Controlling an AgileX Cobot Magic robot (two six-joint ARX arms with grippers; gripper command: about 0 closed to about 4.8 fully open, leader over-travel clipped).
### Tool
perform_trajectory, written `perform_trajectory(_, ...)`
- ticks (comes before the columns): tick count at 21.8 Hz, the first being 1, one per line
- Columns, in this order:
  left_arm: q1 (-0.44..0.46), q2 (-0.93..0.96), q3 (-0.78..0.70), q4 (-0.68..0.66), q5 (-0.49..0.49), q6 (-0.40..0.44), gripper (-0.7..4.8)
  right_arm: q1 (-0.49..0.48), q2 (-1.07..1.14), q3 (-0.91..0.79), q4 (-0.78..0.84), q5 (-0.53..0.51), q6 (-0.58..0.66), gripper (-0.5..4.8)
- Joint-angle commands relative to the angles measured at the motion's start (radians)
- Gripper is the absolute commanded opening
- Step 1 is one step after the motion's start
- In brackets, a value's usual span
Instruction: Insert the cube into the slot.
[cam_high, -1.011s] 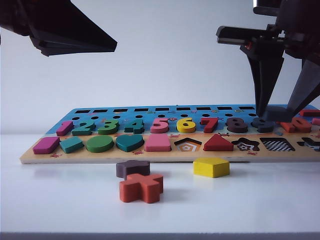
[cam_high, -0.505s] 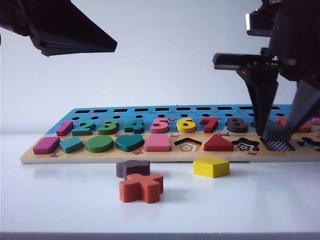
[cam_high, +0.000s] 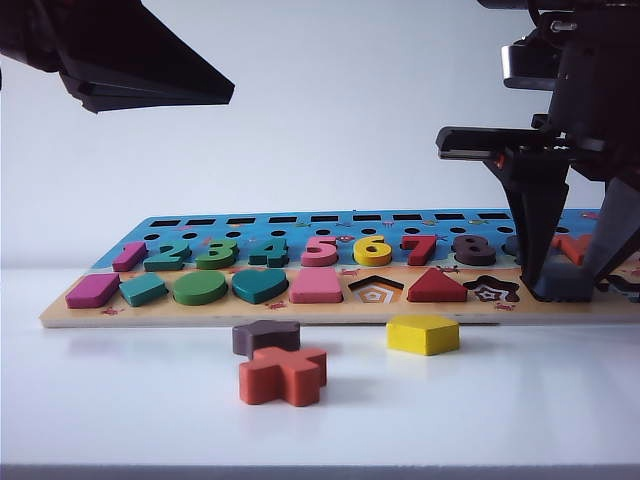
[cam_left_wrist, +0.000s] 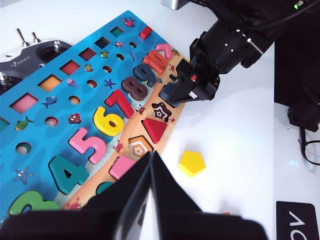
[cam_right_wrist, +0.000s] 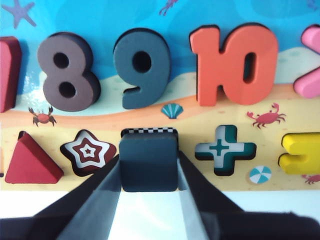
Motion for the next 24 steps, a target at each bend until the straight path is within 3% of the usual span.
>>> perform_trajectory(1, 0.0, 0.0, 0.005, 0.014, 0.008, 0.0, 0.1, -0.005, -0.003, 0.0, 0.011, 0.005, -0.004, 0.03)
perform_trajectory(12, 0.0, 0.0, 0.005, 0.014, 0.008, 0.0, 0.1, -0.006, -0.003, 0.0, 0.019, 0.005, -0.012, 0.07)
perform_trajectory(24, 0.0, 0.0, 0.005, 0.014, 0.008, 0.0, 0.1, -0.006, -0.003, 0.0, 0.027, 0.002, -0.02, 0.95)
